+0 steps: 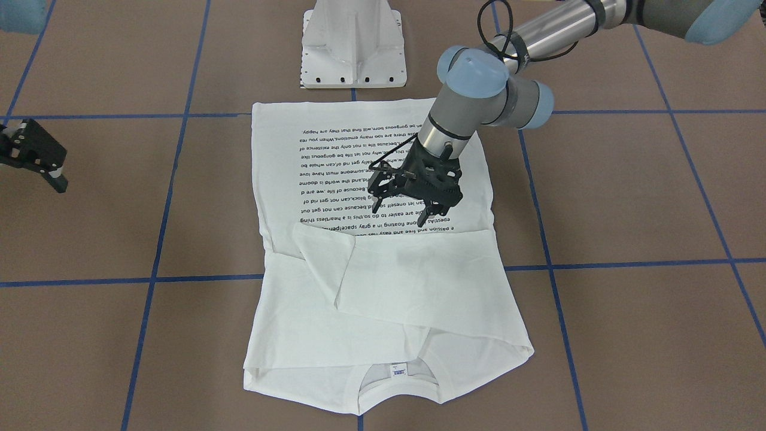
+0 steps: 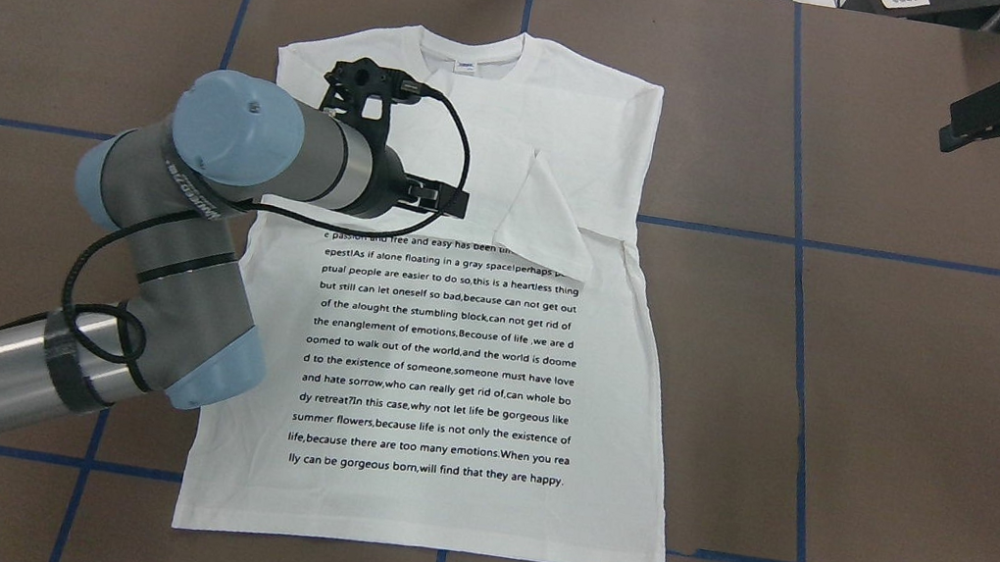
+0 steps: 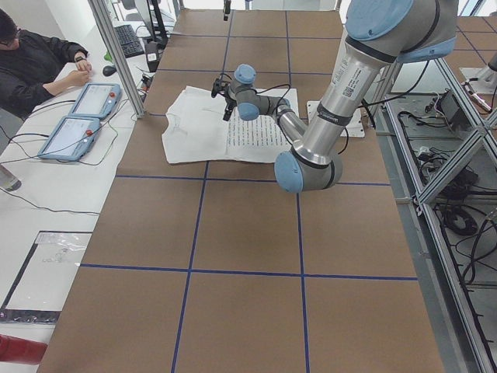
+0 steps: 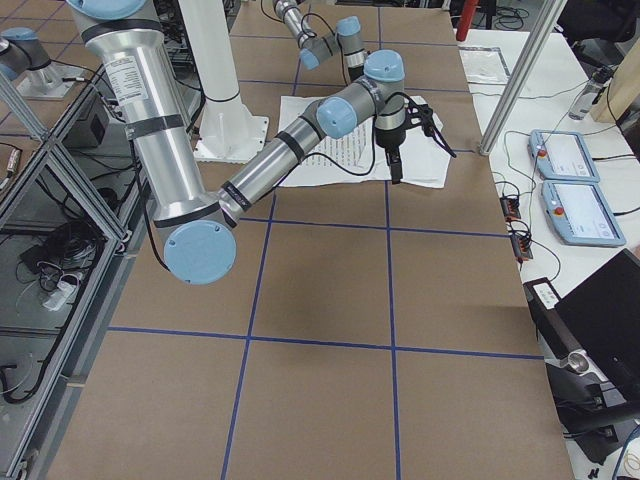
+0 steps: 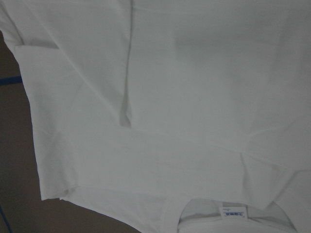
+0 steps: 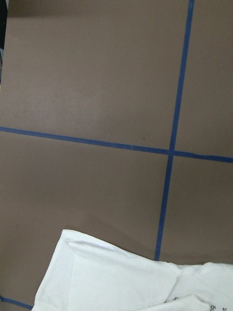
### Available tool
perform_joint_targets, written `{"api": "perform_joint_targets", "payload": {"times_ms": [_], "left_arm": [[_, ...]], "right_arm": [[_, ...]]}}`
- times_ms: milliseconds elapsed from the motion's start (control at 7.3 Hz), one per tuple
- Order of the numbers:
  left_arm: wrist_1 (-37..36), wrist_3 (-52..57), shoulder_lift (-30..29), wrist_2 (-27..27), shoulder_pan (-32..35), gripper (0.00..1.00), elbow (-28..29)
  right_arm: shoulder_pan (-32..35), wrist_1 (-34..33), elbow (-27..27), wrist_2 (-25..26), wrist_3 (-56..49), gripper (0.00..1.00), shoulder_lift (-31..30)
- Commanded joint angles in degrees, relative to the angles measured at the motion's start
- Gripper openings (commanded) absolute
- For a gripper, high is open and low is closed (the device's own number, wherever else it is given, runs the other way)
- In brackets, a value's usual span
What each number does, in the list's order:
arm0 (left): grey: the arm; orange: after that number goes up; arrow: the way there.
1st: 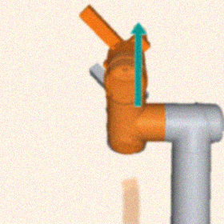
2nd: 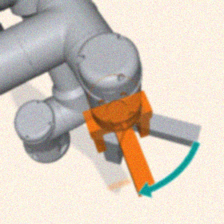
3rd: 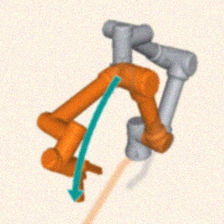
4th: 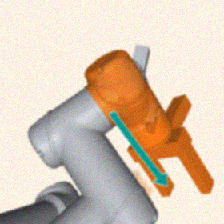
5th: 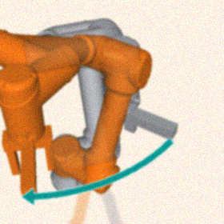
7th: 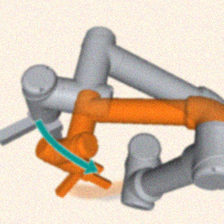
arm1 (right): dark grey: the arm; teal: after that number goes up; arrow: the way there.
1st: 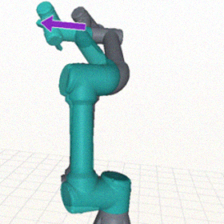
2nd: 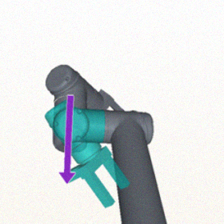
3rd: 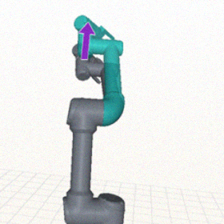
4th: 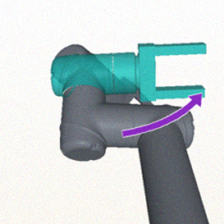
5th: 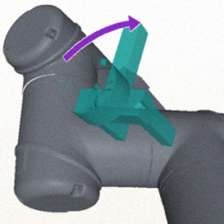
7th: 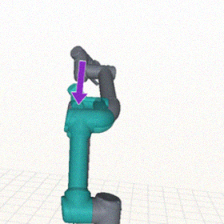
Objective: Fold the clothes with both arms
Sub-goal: 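Release the sleeve on the shirt and withdraw the left gripper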
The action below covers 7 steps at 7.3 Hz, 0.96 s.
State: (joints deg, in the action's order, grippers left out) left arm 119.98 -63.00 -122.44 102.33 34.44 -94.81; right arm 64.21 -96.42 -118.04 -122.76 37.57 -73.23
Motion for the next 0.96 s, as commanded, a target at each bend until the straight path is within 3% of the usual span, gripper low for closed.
{"api": "perform_joint_targets", "payload": {"times_ms": [0,274,548,685,822], "left_arm": [[-8.17,1.04,7.97,0.33,0.19,1.00,-15.00],[-8.18,0.87,15.01,0.24,0.10,1.00,-22.23],[-8.09,-0.01,24.40,-0.02,-0.95,1.00,-28.82],[-7.83,-1.67,28.88,-1.33,-3.57,1.00,-30.33],[-7.74,-7.25,29.54,-5.69,-8.55,1.00,-30.61]], "right_arm": [[-10.01,0.00,-8.40,6.62,13.79,1.00,-2.69],[-20.90,0.26,-13.95,14.70,25.83,1.00,-3.93],[-34.43,3.42,-17.65,26.73,37.35,1.00,-7.17],[-41.55,3.43,-18.88,33.66,42.36,1.00,-8.84],[-48.75,3.34,-19.16,41.13,46.68,1.00,-9.73]]}}
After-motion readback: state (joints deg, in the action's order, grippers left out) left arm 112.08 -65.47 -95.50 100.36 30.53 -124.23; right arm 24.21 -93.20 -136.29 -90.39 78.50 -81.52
